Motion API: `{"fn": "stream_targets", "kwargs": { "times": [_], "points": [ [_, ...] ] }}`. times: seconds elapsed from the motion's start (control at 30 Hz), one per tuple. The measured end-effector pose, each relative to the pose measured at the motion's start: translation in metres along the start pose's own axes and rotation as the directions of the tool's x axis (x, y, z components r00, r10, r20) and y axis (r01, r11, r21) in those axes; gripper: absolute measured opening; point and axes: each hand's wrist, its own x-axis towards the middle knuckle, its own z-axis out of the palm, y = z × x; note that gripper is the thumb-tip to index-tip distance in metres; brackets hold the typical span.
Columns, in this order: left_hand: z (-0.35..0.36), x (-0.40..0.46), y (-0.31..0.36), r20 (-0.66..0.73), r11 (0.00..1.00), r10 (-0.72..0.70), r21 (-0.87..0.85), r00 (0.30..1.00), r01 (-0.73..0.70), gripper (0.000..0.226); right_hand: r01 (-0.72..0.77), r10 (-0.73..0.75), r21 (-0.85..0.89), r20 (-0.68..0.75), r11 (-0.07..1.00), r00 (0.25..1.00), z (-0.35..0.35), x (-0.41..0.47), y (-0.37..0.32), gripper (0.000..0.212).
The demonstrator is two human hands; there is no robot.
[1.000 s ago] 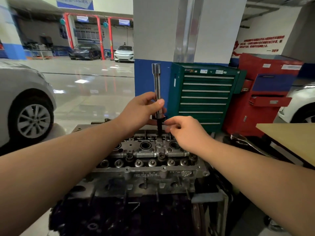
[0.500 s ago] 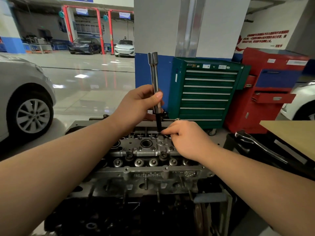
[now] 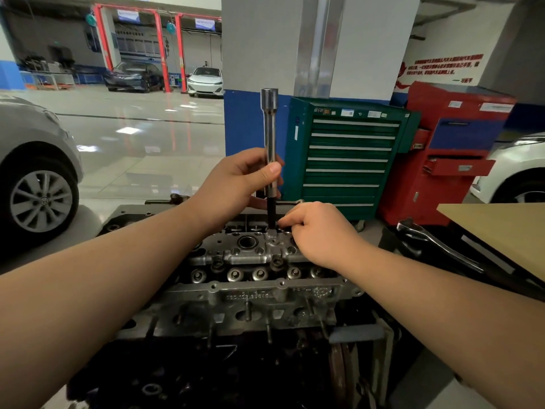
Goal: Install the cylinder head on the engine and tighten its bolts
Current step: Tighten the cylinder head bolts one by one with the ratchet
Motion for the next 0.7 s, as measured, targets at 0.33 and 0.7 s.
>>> {"fn": "stream_targets", "kwargs": {
  "times": [0.33, 0.7],
  "points": [
    [0.005, -0.001, -0.005, 0.081, 0.998, 0.031, 0.049, 0.996, -0.035, 0.019, 0.075, -0.076, -0.035, -0.039, 0.997, 0.996, 0.003, -0.002, 0.002, 0.043],
    [0.006, -0.002, -0.008, 0.229, 0.966, -0.085, -0.22, 0.97, 0.136, 0.031, 0.191, -0.034, 0.62, -0.256, 0.761, 0.966, -0.078, 0.023, -0.048, 0.062]
  ]
}}
